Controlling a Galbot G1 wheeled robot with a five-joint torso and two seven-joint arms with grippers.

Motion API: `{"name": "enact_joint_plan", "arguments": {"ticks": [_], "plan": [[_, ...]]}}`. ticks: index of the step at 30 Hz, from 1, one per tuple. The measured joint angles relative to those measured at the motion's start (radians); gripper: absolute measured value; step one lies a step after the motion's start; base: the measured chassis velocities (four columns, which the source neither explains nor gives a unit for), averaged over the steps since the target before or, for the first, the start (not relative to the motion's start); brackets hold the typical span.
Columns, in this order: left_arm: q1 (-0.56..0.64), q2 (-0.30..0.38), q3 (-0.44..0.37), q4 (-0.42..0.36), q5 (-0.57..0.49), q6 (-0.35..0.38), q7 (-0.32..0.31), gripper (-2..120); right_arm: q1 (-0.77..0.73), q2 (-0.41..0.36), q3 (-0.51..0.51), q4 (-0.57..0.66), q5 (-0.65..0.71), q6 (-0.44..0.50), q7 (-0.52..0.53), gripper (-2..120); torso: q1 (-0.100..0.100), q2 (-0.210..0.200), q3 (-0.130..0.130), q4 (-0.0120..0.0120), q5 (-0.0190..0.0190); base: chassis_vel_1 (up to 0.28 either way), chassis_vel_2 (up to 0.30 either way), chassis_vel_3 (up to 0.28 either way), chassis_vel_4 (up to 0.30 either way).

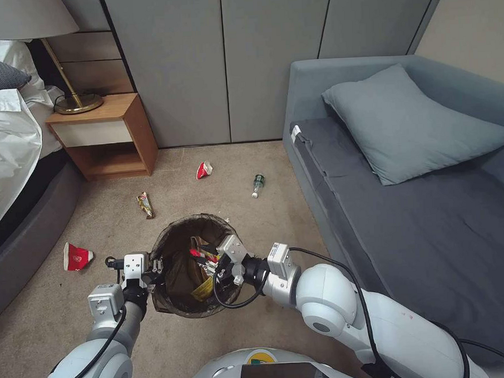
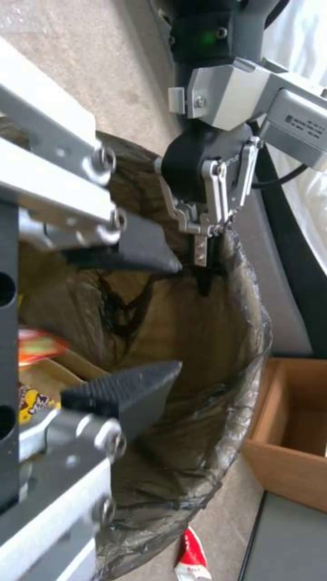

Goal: Pick up the trash bin, then pick up the garbage from the floor and place it into the trash bin.

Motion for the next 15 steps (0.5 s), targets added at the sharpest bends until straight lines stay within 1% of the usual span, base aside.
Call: {"name": "enact_joint_plan", "arguments": {"ticks": [1, 2, 3, 4, 5, 6, 7, 8, 10, 11, 13, 14, 15], "plan": [[0.0, 0.0, 0.0, 0.0, 0.0, 0.0, 0.0, 5, 0.0, 0.0, 0.0, 0.0, 0.0, 0.0, 0.0, 39, 0.0, 0.0, 0.0, 0.0, 0.0, 0.0, 0.0, 0.0, 0.0], [0.0, 0.0, 0.0, 0.0, 0.0, 0.0, 0.0, 5, 0.0, 0.0, 0.0, 0.0, 0.0, 0.0, 0.002, 41, 0.0, 0.0, 0.0, 0.0, 0.0, 0.0, 0.0, 0.0, 0.0], [0.0, -0.002, 0.0, 0.0, 0.001, 0.0, 0.001, 5, 0.0, 0.002, 0.0, -0.001, -0.004, 0.0, 0.006, 50, 0.0, 0.0, 0.0, 0.0, 0.0, 0.0, 0.0, 0.0, 0.0], [0.0, -0.002, 0.0, 0.0, 0.001, 0.0, 0.001, 5, 0.001, 0.003, 0.0, -0.001, -0.006, 0.0, 0.008, 54, 0.0, 0.0, 0.0, 0.0, 0.0, 0.0, 0.0, 0.0, 0.0], [0.0, -0.002, 0.0, 0.0, 0.001, 0.0, 0.001, 5, 0.001, 0.003, 0.0, -0.001, -0.006, 0.0, 0.008, 54, 0.0, 0.0, 0.0, 0.0, 0.0, 0.0, 0.0, 0.0, 0.0], [0.0, -0.002, 0.0, 0.0, 0.001, 0.001, 0.001, 5, 0.004, 0.004, 0.001, -0.001, -0.007, 0.001, 0.009, 59, 0.0, 0.0, 0.0, 0.0, 0.0, 0.0, 0.0, 0.0, 0.0], [0.0, -0.002, -0.001, 0.0, 0.001, 0.001, 0.002, 5, 0.007, 0.004, 0.001, -0.002, -0.007, 0.004, 0.009, 65, 0.0, 0.0, 0.0, 0.0, 0.0, 0.0, 0.0, 0.0, 0.0], [0.0, -0.002, -0.001, 0.0, 0.001, 0.001, 0.002, 5, 0.007, 0.004, 0.001, -0.002, -0.007, 0.004, 0.009, 65, 0.0, 0.0, 0.0, 0.0, 0.0, 0.0, 0.0, 0.0, 0.0], [-0.001, -0.003, -0.001, 0.0, 0.001, 0.001, 0.001, 5, 0.01, 0.004, 0.002, -0.003, -0.006, 0.017, 0.008, 76, 0.0, 0.0, 0.0, 0.0, 0.0001, 0.0, 0.0, 0.0, 0.0], [-0.001, -0.003, -0.001, 0.0, 0.001, 0.001, 0.001, 5, 0.01, 0.004, 0.002, -0.003, -0.006, 0.017, 0.008, 76, 0.0, 0.0, 0.0, 0.0, 0.0001, 0.0, 0.0, 0.0, 0.0], [0.0, -0.005, -0.001, 0.0, 0.002, 0.001, 0.001, 5, 0.011, 0.004, 0.013, -0.001, -0.006, 0.031, 0.007, 86, 0.0, 0.0, 0.0, 0.0001, 0.0001, 0.0, 0.0, 0.0, 0.0], [0.0, -0.005, -0.001, 0.0, 0.002, 0.001, 0.001, 5, 0.011, 0.004, 0.013, -0.001, -0.006, 0.031, 0.007, 86, 0.0, 0.0, 0.0, 0.0001, 0.0001, 0.0, 0.0, 0.0, 0.0], [0.0, -0.006, -0.002, 0.0, 0.002, 0.001, 0.001, 5, 0.009, 0.004, 0.025, 0.001, -0.006, 0.041, 0.007, 91, 0.0, 0.0, 0.0, 0.0001, 0.0001, 0.0, 0.0, 0.0, 0.0]]}}
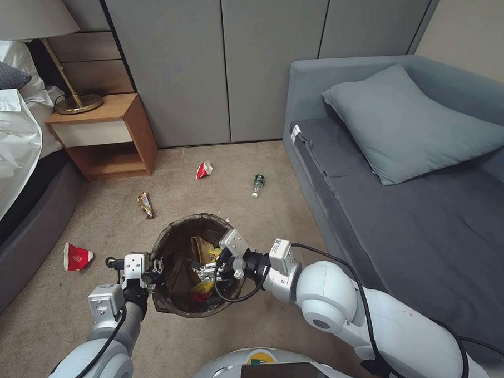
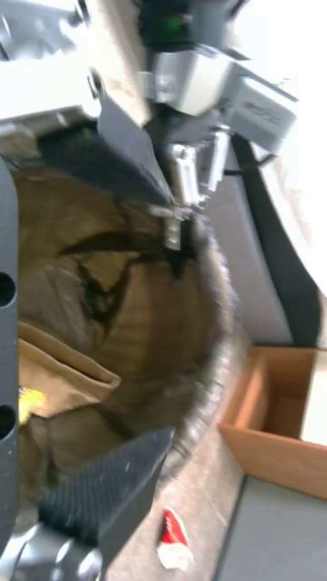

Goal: Pick up the trash bin, then pick up the garbage from the floor and place it into the trash bin.

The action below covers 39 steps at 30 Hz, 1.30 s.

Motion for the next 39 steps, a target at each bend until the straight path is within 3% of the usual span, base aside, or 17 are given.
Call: {"name": "enact_joint_plan", "arguments": {"ticks": [4, 6, 15, 17, 21, 27, 34, 39], "plan": [[0.0, -0.003, -0.003, 0.0, 0.001, -0.001, 0.0, 5, -0.028, 0.0, 0.062, 0.016, -0.008, 0.045, -0.008, 100, 0.0, 0.0, 0.0, -0.0001, 0.0, 0.0, 0.0, 0.0, 0.0], [-0.001, -0.006, -0.003, 0.0, 0.001, -0.001, 0.0, 5, -0.058, -0.006, 0.106, 0.031, -0.02, 0.107, 0.009, 100, 0.0, 0.0, 0.0, -0.0001, 0.0, 0.0, 0.0, 0.0, 0.0], [0.001, -0.008, -0.009, 0.0, 0.001, -0.001, 0.0, 5, -0.201, -0.004, 0.274, 0.069, -0.103, 0.168, 0.081, 100, 0.0, 0.0, 0.0, 0.0001, 0.0, 0.0, 0.0, 0.0, 0.0], [0.003, -0.009, -0.011, 0.0, 0.001, -0.001, 0.001, 5, -0.309, 0.026, 0.378, 0.069, -0.165, 0.203, 0.089, 100, 0.0, 0.0, 0.0, -0.0004, 0.0, 0.0, 0.0, 0.0, 0.0], [0.004, -0.009, -0.012, 0.0, 0.001, -0.001, 0.001, 5, -0.378, 0.069, 0.448, 0.055, -0.234, 0.231, 0.1, 100, 0.0, 0.0, 0.0, -0.0001, 0.0003, 0.0, 0.0, 0.0, 0.0], [0.001, -0.016, -0.009, 0.0, 0.019, -0.001, 0.009, 5, -0.562, 0.243, 0.626, 0.033, -0.461, 0.331, 0.099, 100, 0.0, 0.0, 0.0, 0.0, 0.0, 0.0, 0.0, 0.0, 0.0], [0.008, -0.019, -0.011, 0.0, 0.047, 0.005, 0.023, 5, -0.749, 0.348, 0.727, 0.036, -0.574, 0.435, 0.082, 100, 0.0, 0.0, 0.0, -0.0003, 0.0, 0.0, 0.0, 0.0, 0.0], [0.009, -0.015, -0.011, 0.0, 0.048, 0.005, 0.025, 5, -0.796, 0.378, 0.744, 0.027, -0.61, 0.484, 0.084, 100, 0.0, 0.0, 0.0, -0.0001, 0.0, 0.0, 0.0, 0.0, 0.0]]}}
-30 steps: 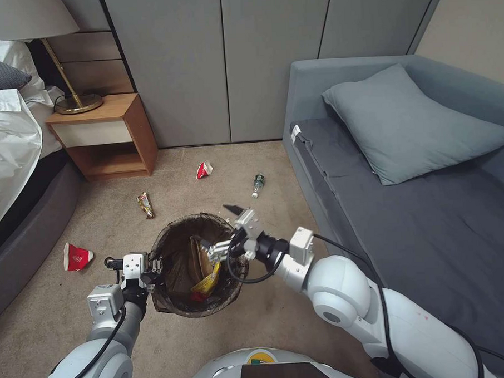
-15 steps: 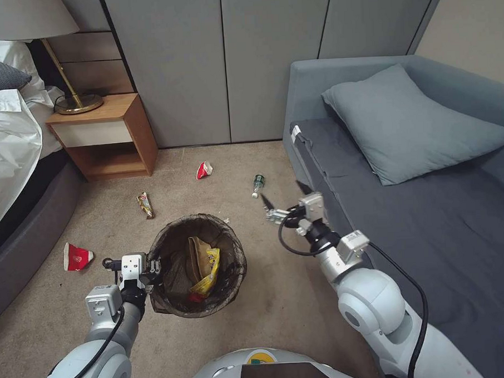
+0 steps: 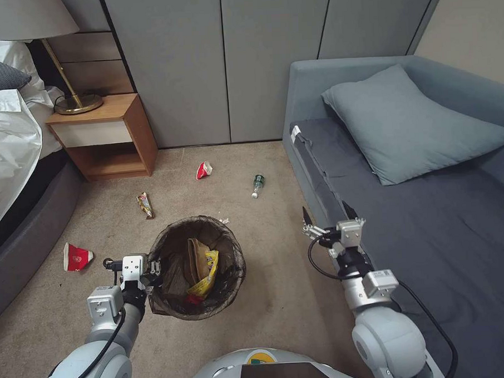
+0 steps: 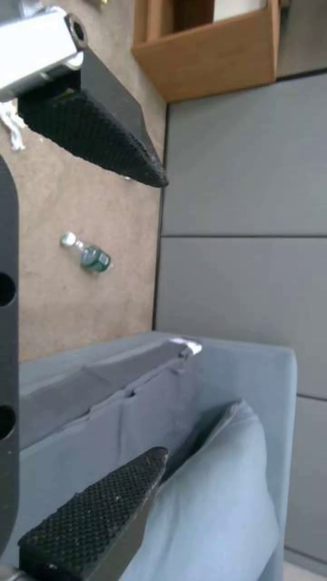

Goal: Pick up the trash bin, then pick up the garbage from the floor and place it into the trash bin.

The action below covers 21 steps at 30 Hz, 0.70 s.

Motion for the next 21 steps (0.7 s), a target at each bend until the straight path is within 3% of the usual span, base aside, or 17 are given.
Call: {"name": "enact_joint_plan", "arguments": {"ticks": [21], "plan": [[0.008, 0.005, -0.001, 0.0, -0.009, -0.02, -0.024, 5, -0.007, 0.019, -0.009, 0.005, -0.003, -0.019, 0.017, 100, 0.0, 0.0, 0.0, 0.0, 0.0, 0.0, 0.0, 0.0, 0.0]]}}
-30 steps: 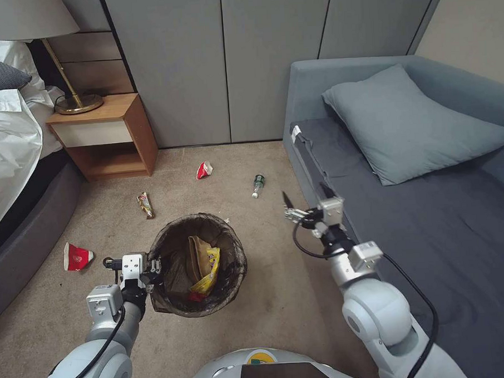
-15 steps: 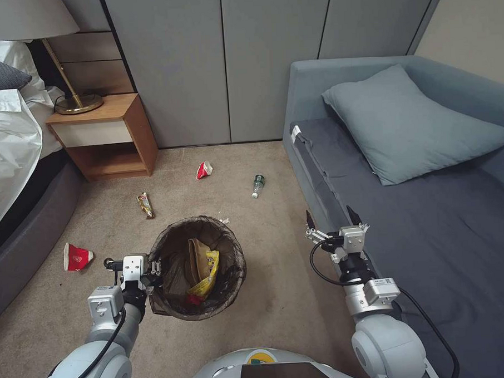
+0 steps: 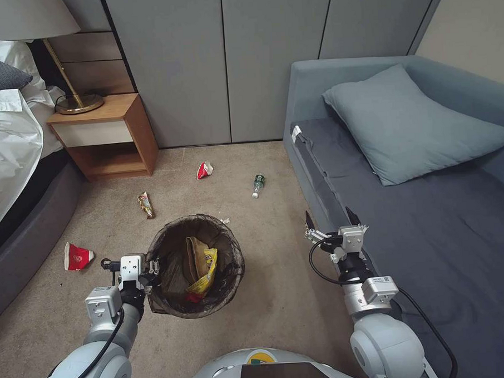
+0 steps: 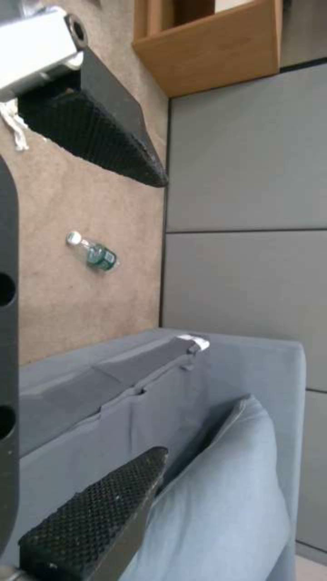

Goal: Pick up the trash bin, then pick up the garbage from the floor and place it into the trash bin.

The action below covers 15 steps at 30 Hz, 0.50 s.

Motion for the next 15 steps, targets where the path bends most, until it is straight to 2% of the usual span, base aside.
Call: {"name": "enact_joint_plan", "arguments": {"ticks": [15], "plan": [[0.009, -0.002, -0.003, 0.0, 0.007, 0.0, -0.001, 5, -0.005, 0.0, -0.009, -0.002, 0.003, -0.008, 0.007, 100, 0.0, 0.0, 0.0, 0.0, 0.0, 0.0, 0.0, 0.0, 0.0]]}}
